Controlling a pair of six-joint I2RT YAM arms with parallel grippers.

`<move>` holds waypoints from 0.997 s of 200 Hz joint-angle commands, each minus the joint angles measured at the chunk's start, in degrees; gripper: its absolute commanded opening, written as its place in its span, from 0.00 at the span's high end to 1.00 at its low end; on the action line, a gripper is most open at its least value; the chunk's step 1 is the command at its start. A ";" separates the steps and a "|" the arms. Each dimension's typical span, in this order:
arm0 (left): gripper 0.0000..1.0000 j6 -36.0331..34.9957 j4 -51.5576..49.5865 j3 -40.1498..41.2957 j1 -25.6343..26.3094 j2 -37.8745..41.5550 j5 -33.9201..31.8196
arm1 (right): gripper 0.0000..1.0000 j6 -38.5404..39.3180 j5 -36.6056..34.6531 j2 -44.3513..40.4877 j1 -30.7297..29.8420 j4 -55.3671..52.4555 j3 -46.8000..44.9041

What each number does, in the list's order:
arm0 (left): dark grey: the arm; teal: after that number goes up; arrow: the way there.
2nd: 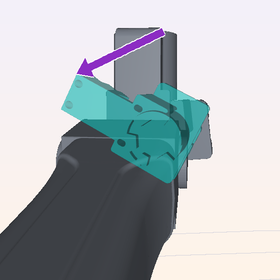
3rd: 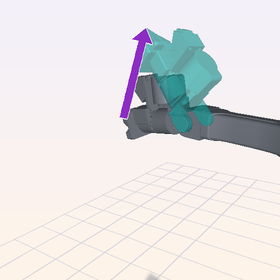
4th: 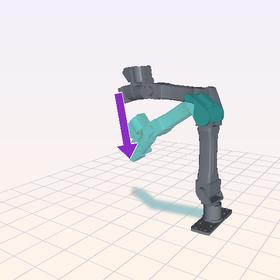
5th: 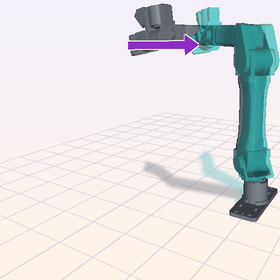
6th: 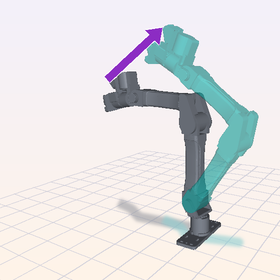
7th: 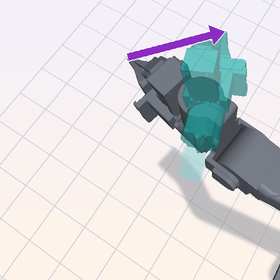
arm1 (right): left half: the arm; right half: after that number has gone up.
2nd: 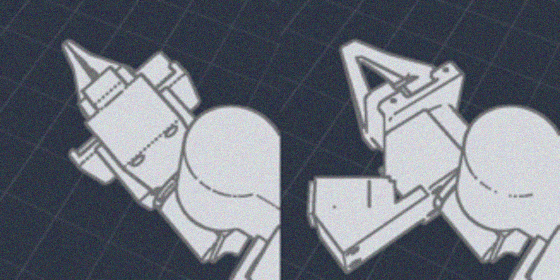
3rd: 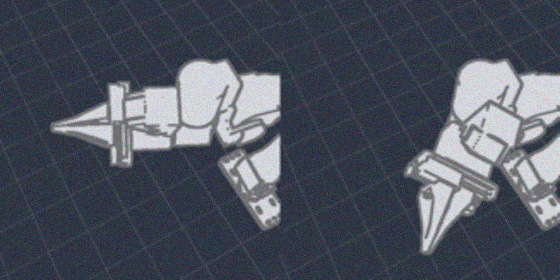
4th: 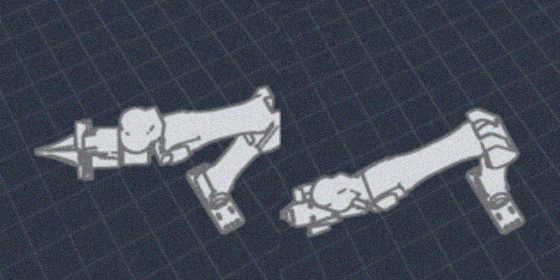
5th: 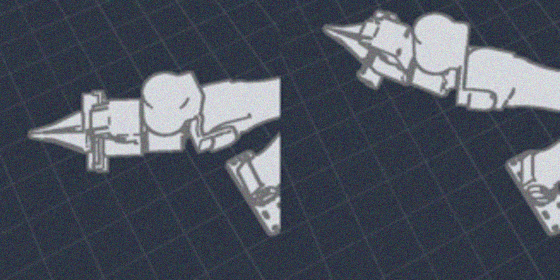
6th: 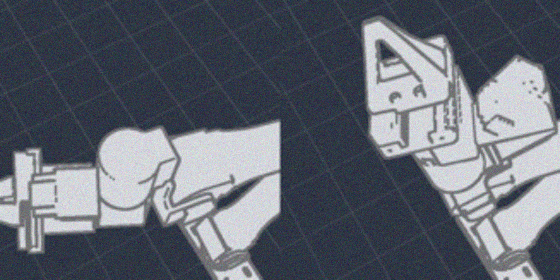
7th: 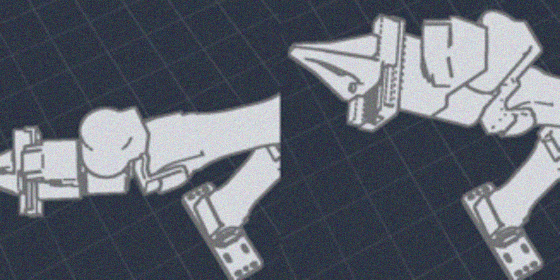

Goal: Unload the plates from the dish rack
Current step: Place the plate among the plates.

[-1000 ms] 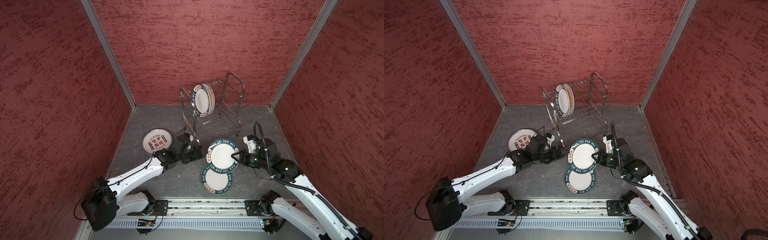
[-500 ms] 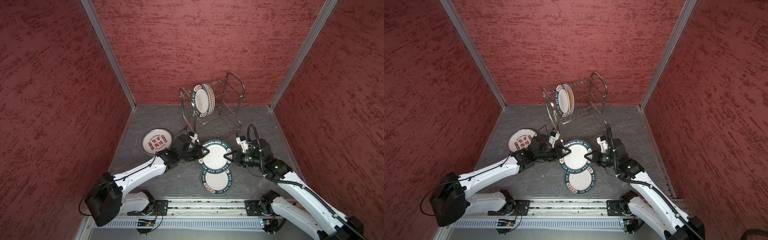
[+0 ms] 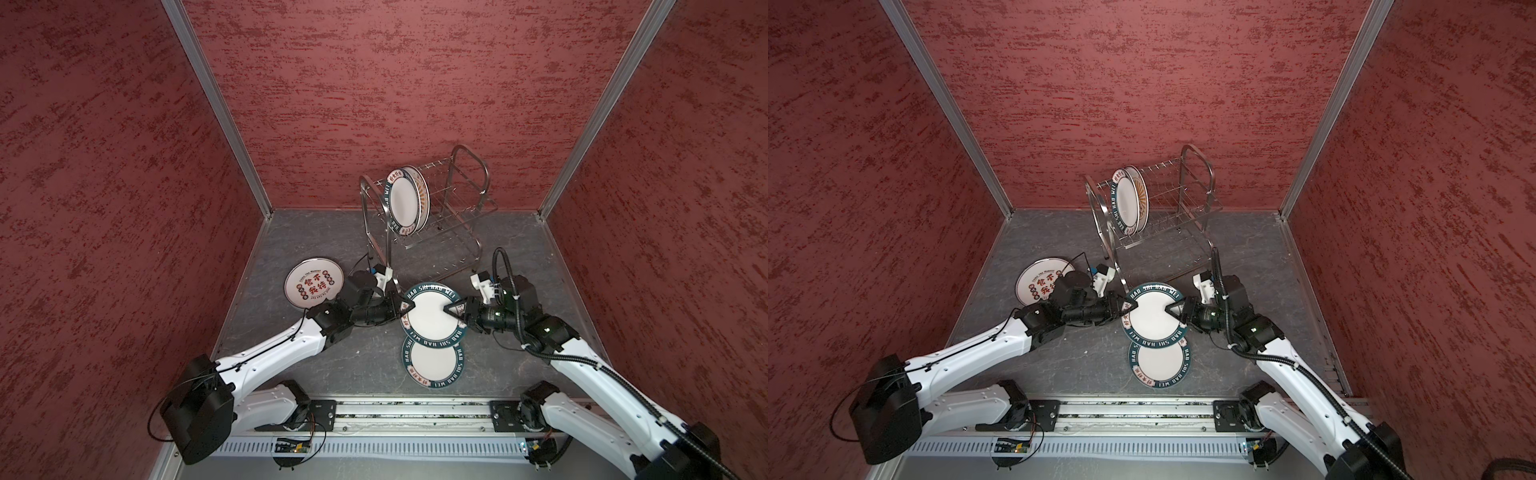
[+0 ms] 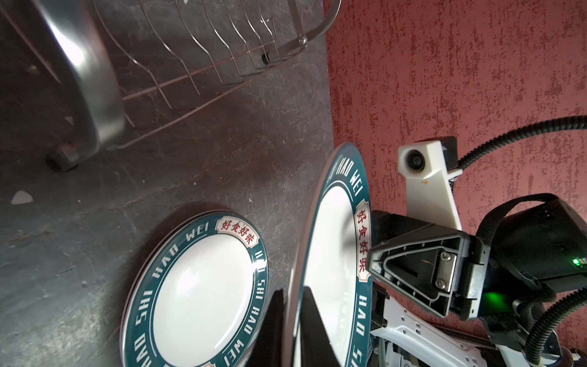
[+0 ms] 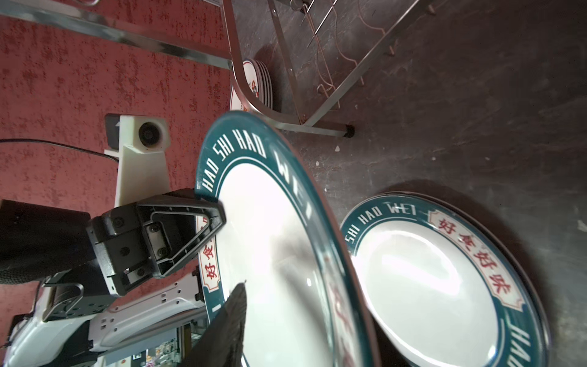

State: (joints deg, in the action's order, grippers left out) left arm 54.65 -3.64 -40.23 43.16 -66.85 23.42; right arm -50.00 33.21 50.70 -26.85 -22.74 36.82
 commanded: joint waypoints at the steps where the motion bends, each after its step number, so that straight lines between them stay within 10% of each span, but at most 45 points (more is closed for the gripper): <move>1: 1.00 -1.22 -7.78 2.65 0.83 1.50 1.37 | 0.45 5.41 -4.67 -1.08 0.02 -4.67 6.15; 76: 1.00 -0.99 -10.08 4.45 5.09 -0.05 -2.65 | 0.35 12.39 -29.49 1.94 1.62 -29.19 20.22; 199: 0.98 -2.08 -12.49 -0.43 8.71 -9.45 -6.82 | 0.34 13.79 -27.76 3.00 2.35 -28.59 21.24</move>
State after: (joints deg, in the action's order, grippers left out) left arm 53.54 -15.70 -38.48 51.22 -75.64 17.87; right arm -36.99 6.24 53.69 -24.88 -50.65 57.63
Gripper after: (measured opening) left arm 0.091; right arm 0.660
